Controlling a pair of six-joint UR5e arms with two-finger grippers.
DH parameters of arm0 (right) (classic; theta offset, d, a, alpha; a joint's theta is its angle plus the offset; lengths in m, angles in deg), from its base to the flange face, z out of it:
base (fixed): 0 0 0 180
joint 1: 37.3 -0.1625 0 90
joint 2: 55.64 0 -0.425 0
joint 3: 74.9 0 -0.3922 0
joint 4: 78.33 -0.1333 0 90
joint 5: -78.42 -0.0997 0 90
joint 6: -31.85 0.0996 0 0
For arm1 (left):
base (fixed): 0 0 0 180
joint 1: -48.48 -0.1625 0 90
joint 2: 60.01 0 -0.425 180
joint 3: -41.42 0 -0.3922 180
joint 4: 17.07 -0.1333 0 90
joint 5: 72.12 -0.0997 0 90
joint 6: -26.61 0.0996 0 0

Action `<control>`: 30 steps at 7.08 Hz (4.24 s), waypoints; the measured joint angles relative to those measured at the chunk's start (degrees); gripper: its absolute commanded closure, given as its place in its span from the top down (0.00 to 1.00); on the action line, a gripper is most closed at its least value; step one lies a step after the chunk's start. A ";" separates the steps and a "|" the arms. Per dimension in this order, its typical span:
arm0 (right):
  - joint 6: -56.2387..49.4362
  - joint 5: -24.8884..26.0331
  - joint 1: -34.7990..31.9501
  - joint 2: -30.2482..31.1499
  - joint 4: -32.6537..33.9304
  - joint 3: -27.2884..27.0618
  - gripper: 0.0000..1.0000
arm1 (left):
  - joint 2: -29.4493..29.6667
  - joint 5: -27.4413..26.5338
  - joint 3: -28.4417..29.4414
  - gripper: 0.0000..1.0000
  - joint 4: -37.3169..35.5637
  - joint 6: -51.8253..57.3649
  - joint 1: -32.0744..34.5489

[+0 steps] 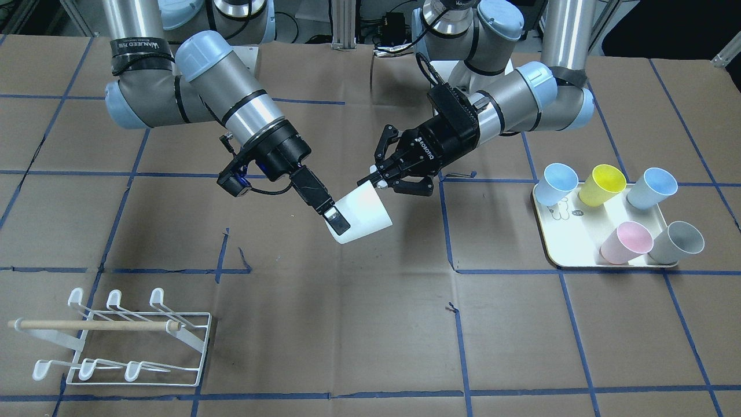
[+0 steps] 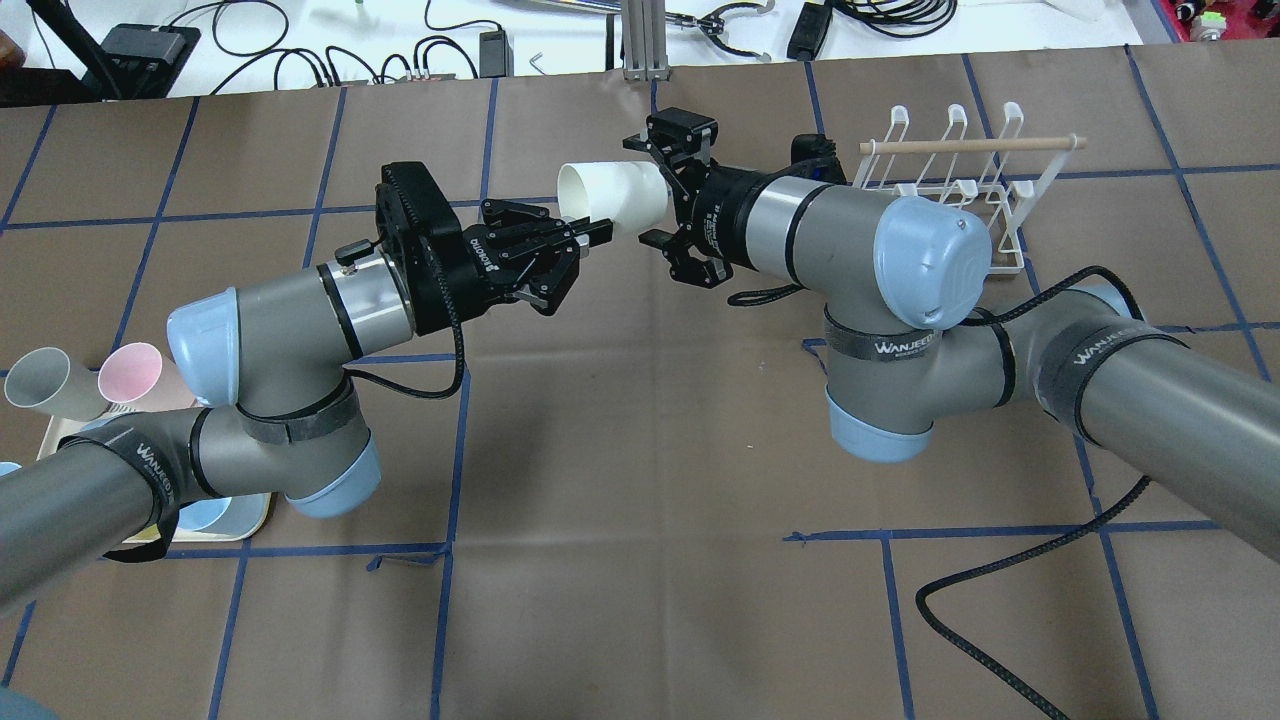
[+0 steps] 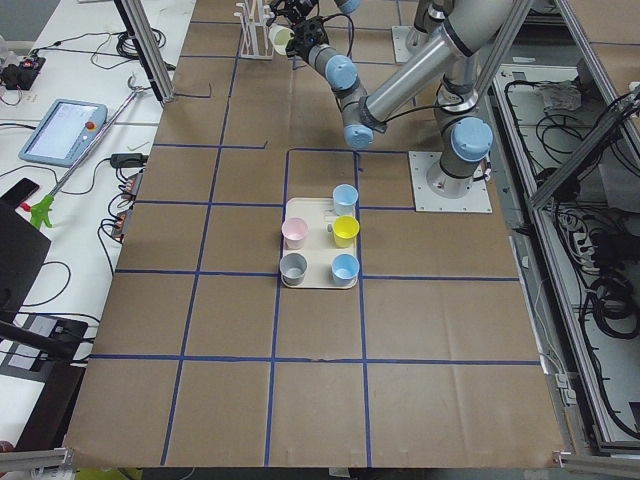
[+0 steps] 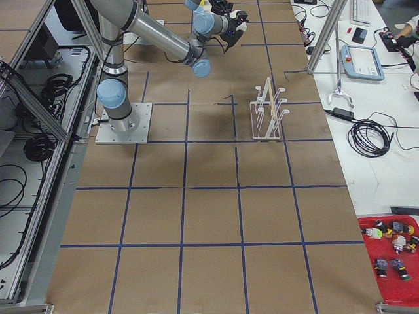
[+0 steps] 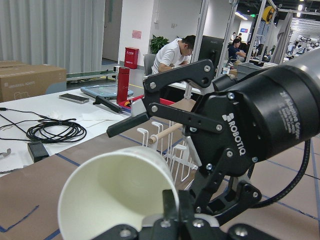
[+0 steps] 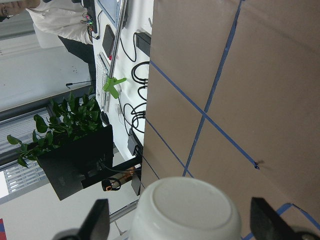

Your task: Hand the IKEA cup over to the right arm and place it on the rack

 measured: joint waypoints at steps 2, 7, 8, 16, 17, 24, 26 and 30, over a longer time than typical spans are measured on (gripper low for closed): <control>0.02 0.05 -0.33 -0.09 -0.03 0.11 0.99 | -0.06 -0.01 0.00 0.05 0.00 0.00 0.00; 1.16 0.06 -1.15 -0.57 -0.10 1.05 0.86 | -0.03 -0.25 0.00 0.06 0.00 0.00 0.00; 1.17 0.06 -1.17 -0.81 -0.04 1.11 0.74 | -0.04 -0.27 0.00 0.06 0.00 0.00 0.00; 0.99 -0.19 -1.10 -1.48 0.57 1.63 0.48 | -0.17 -0.66 0.45 0.85 -0.20 -0.22 0.00; 0.99 -0.22 -1.10 -1.51 0.58 1.64 0.47 | -0.26 -0.69 0.49 0.97 -0.24 -0.25 -0.02; -7.20 -1.06 2.31 -4.28 0.54 6.43 0.14 | -2.33 2.67 0.63 0.99 -0.69 -0.31 -8.67; -22.84 -0.53 7.76 -4.12 0.30 7.53 0.11 | -1.28 0.18 5.20 0.99 3.82 -0.44 -9.08; -72.09 2.70 14.88 -3.14 -0.13 7.72 0.11 | -2.40 -25.71 20.65 0.99 32.72 -4.02 -6.80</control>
